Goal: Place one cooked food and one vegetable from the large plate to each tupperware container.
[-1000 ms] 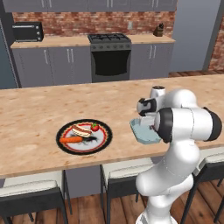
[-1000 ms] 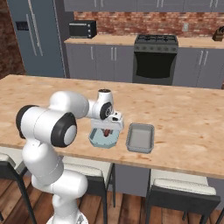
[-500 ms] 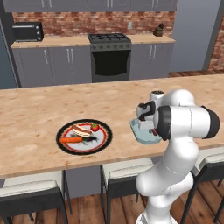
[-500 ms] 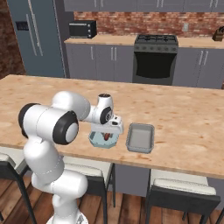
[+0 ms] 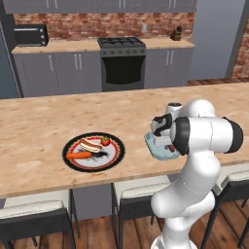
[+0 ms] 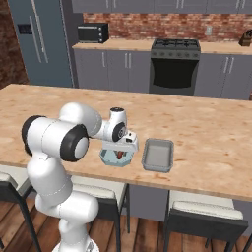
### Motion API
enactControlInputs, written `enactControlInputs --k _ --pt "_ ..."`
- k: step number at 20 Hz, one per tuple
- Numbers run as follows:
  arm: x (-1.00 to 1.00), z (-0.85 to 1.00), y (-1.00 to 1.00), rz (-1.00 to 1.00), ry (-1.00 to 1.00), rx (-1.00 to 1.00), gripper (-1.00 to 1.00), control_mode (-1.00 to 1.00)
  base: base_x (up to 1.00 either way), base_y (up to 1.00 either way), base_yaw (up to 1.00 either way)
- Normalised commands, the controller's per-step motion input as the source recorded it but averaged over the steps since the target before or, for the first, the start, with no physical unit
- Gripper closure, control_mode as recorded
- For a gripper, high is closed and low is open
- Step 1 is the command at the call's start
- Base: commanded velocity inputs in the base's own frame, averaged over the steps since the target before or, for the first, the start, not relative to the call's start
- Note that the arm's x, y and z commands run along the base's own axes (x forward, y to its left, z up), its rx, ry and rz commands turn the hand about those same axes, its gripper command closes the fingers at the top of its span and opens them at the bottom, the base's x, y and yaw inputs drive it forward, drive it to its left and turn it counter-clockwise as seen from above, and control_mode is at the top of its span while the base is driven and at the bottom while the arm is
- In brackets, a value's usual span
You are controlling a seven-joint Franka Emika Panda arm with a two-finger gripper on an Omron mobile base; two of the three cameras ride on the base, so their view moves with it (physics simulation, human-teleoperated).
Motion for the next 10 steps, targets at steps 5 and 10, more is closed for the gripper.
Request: enactControlInputs --k 5,10 --pt "0.0 0.0 0.0 0.0 -0.01 0.0 -1.0 -1.0 0.0 0.0 0.0" --pt "0.0 0.0 0.0 0.0 0.0 0.0 -1.0 -1.0 0.0 0.0 0.0"
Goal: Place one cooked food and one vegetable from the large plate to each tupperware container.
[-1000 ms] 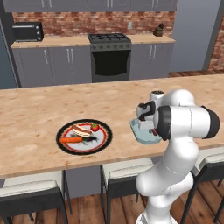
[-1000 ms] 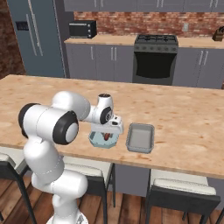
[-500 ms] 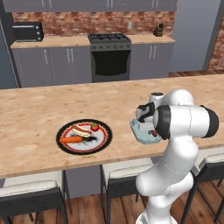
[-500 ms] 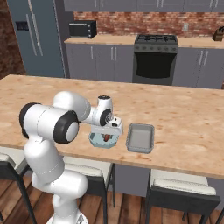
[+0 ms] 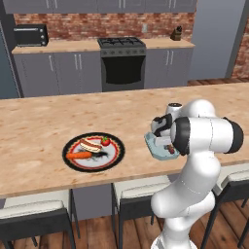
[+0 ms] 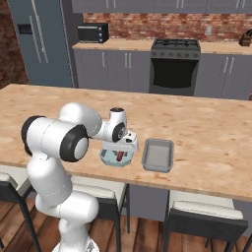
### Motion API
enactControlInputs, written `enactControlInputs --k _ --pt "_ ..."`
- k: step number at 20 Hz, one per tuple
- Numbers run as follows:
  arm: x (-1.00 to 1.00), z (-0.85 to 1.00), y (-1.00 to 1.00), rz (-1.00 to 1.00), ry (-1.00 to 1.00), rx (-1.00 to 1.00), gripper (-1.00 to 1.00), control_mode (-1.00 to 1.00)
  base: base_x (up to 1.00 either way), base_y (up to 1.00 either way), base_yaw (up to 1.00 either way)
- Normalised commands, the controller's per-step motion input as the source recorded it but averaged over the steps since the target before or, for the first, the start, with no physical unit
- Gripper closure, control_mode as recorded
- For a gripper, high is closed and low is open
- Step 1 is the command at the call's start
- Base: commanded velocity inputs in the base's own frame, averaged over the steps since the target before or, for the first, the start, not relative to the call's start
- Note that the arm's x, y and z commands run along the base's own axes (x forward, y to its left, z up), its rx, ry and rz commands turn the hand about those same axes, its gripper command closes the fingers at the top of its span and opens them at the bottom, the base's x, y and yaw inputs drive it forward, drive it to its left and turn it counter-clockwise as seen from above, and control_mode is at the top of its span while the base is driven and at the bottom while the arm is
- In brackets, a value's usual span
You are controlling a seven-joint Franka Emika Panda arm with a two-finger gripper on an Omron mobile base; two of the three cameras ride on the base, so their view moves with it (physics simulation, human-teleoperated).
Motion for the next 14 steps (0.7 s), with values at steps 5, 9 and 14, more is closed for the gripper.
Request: enactControlInputs --k 5,9,14 --pt "0.0 0.12 0.0 0.0 0.0 0.0 -1.0 -1.0 0.0 0.0 0.0" --pt "-0.09 0.45 0.0 0.0 -0.01 0.0 -1.0 -1.0 0.0 0.0 0.0" --pt "-0.52 0.92 0.13 0.0 -0.16 0.0 -1.0 -1.0 0.0 0.0 0.0"
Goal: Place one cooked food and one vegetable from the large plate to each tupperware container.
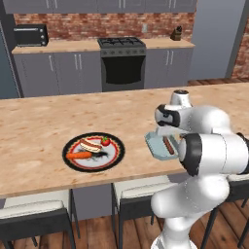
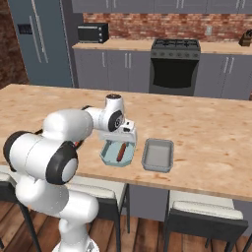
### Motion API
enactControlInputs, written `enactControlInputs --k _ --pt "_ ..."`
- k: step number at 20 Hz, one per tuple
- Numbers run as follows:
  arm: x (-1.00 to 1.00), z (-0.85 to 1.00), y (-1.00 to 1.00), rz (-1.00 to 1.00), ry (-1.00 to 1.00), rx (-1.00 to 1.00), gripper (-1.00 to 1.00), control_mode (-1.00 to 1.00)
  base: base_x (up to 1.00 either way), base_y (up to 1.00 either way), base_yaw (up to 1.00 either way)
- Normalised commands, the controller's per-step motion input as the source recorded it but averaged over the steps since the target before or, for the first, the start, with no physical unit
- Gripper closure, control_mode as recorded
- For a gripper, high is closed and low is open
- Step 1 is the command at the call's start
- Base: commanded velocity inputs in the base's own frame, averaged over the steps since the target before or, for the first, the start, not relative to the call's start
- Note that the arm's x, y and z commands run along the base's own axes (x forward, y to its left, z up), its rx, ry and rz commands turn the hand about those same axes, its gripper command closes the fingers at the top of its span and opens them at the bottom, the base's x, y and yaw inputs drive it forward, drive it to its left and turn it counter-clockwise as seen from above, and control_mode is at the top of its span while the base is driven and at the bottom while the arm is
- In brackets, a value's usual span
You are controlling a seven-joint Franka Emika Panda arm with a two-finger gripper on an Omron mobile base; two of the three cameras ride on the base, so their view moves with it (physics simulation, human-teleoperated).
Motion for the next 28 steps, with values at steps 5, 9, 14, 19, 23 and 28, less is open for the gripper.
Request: enactControlInputs --k 5,9,14,19,23,28 --pt "-0.54 0.98 0.62 0.01 -0.19 0.0 -1.0 -1.0 0.0 0.0 0.0" --pt "-0.12 0.69 1.0 0.24 0.03 0.01 -1.0 -1.0 0.0 0.0 0.0" --pt "0.19 0.68 1.0 0.26 0.21 0.01 -1.0 -1.0 0.0 0.0 0.0" --pt "0.02 0.2 1.0 0.38 0.26 -0.15 -1.0 -1.0 0.0 0.0 0.0" --pt "-0.19 -0.48 1.0 0.44 -0.04 -0.12 -1.0 -1.0 0.0 0.0 0.0" --pt "0.19 -0.56 1.0 0.51 -0.06 -0.03 -1.0 -1.0 0.0 0.0 0.0"
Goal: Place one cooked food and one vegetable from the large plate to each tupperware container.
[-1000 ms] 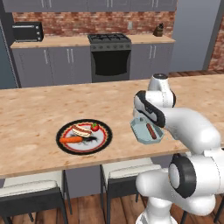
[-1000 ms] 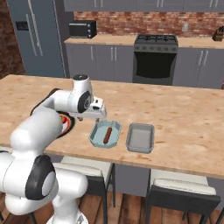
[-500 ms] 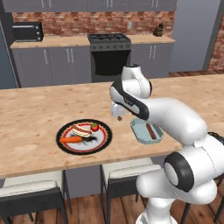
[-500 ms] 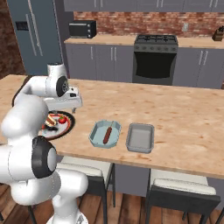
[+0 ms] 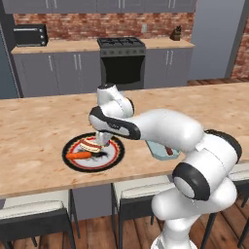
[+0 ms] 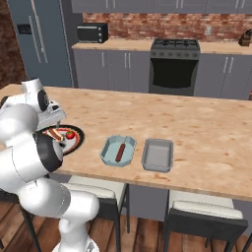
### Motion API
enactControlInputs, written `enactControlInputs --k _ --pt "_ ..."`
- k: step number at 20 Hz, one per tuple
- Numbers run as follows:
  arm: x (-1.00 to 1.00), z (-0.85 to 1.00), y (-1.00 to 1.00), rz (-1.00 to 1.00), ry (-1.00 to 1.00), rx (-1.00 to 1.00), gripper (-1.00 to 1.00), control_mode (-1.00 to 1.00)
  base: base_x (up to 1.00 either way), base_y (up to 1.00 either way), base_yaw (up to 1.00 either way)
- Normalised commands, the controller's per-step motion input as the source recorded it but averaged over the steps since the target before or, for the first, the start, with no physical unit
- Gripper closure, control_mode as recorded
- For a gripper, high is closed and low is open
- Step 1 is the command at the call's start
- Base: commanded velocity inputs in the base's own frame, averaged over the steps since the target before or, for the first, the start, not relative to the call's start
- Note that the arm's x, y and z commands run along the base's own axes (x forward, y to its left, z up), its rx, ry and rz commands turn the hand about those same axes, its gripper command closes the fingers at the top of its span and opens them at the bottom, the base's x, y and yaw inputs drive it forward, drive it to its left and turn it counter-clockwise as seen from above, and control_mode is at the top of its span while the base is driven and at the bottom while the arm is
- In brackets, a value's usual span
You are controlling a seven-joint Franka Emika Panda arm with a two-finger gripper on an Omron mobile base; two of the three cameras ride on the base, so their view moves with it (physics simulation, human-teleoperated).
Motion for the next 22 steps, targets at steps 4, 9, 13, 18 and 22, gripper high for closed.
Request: enactControlInputs --k 4,9,13,18,22 --pt "0.42 -0.33 0.98 0.28 -0.06 0.06 -1.0 -1.0 0.0 0.0 0.0" --pt "0.45 -0.05 0.62 0.11 0.21 0.02 -1.0 -1.0 0.0 0.0 0.0" --pt "0.15 -0.12 0.03 0.0 -0.02 0.0 -1.0 -1.0 0.0 0.0 0.0" --pt "0.14 -0.4 0.2 0.0 -0.02 0.0 -1.0 -1.0 0.0 0.0 0.0" --pt "0.16 -0.52 0.35 0.0 0.01 0.0 -1.0 -1.0 0.0 0.0 0.0"
